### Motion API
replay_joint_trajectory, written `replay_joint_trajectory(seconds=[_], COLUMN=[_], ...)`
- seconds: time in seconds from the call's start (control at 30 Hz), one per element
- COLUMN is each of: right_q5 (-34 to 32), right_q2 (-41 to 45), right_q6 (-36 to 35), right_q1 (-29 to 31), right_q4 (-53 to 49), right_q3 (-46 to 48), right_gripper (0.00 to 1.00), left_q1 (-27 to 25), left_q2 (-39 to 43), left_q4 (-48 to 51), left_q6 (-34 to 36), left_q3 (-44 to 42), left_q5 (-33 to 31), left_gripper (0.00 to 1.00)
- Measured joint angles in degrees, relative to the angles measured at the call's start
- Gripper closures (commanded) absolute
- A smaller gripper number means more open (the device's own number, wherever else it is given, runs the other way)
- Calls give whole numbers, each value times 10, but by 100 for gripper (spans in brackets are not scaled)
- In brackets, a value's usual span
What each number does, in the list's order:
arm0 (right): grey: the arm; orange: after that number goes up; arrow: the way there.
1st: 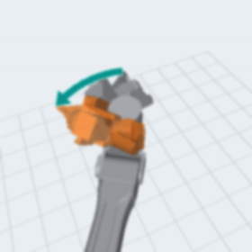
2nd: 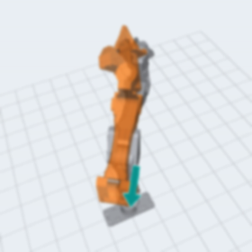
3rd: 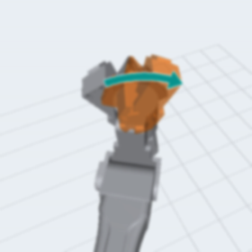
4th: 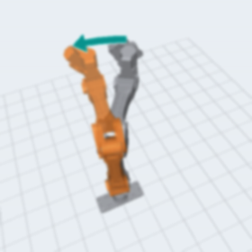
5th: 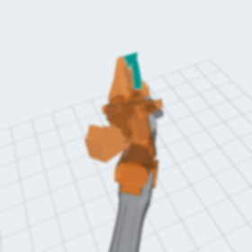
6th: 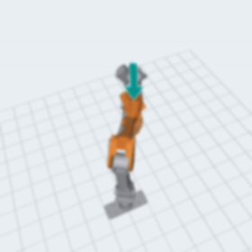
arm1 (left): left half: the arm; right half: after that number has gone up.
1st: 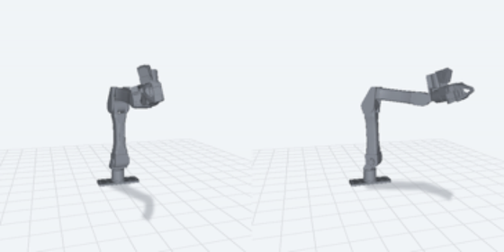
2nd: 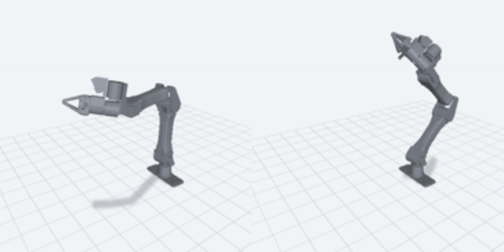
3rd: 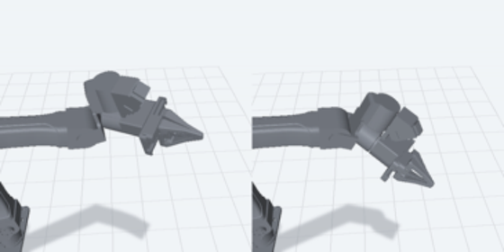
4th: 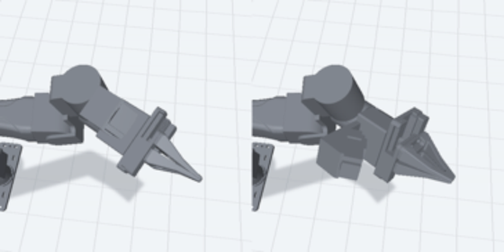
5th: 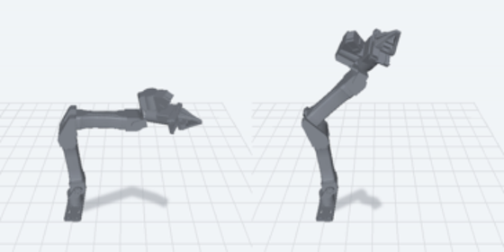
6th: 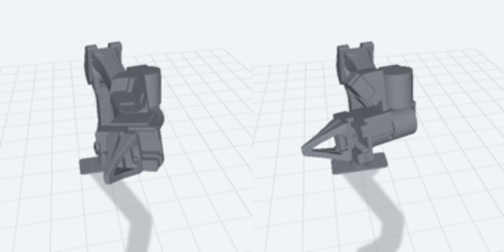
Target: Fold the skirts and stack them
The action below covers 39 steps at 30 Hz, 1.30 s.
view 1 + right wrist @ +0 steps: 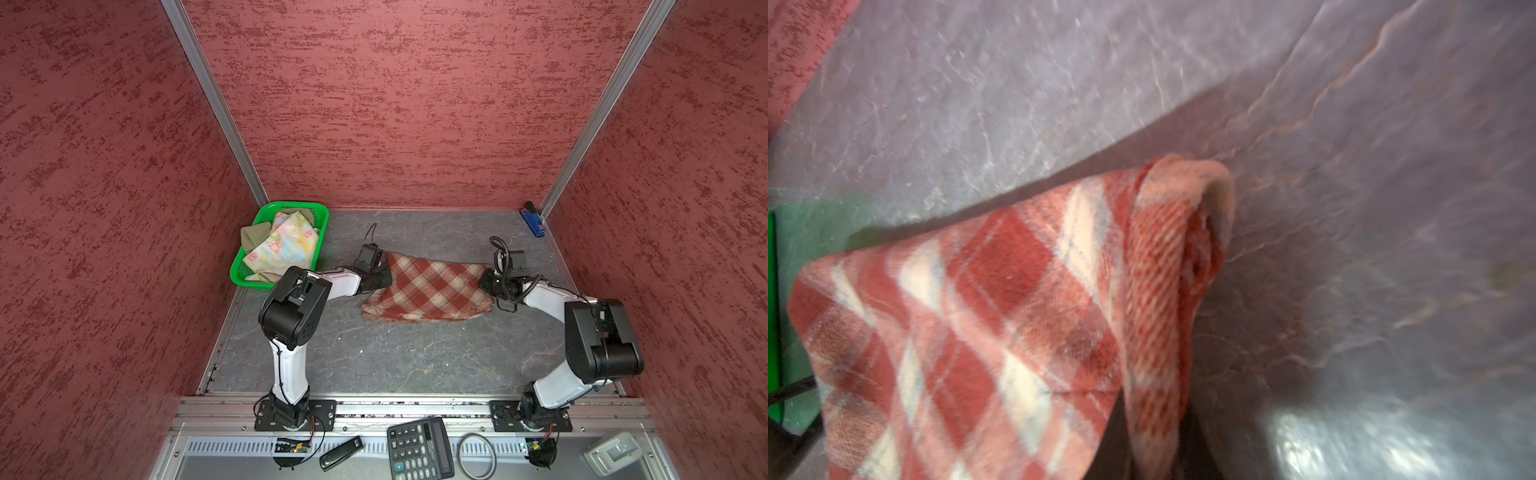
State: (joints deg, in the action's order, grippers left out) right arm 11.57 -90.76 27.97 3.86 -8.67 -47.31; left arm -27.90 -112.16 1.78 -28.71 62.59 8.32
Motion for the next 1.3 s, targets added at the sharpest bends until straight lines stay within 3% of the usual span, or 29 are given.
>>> replay_joint_trajectory(seconds=[0.3,0.5,0.73,1.03,1.17,1.3], right_q5=[-65,-116,-185,-238,-245,-242], right_q2=[88,98,51,-46,-100,-150], right_q6=[-23,-23,-14,14,33,56], right_q1=[13,81,183,275,312,337], right_q4=[-102,-161,-219,-267,-276,-278], right_q3=[-69,-130,-221,-298,-336,-365], right_gripper=[100,100,100,99,91,68], left_q1=[-40,-36,-24,-3,3,11], left_q2=[-32,-29,-9,9,11,18], left_q4=[10,7,-17,-51,-73,-92], left_q6=[-24,-39,-56,-74,-82,-90], left_q3=[46,40,2,-39,-53,-71], left_q5=[21,24,39,74,88,99], left_gripper=[100,100,100,93,93,90])
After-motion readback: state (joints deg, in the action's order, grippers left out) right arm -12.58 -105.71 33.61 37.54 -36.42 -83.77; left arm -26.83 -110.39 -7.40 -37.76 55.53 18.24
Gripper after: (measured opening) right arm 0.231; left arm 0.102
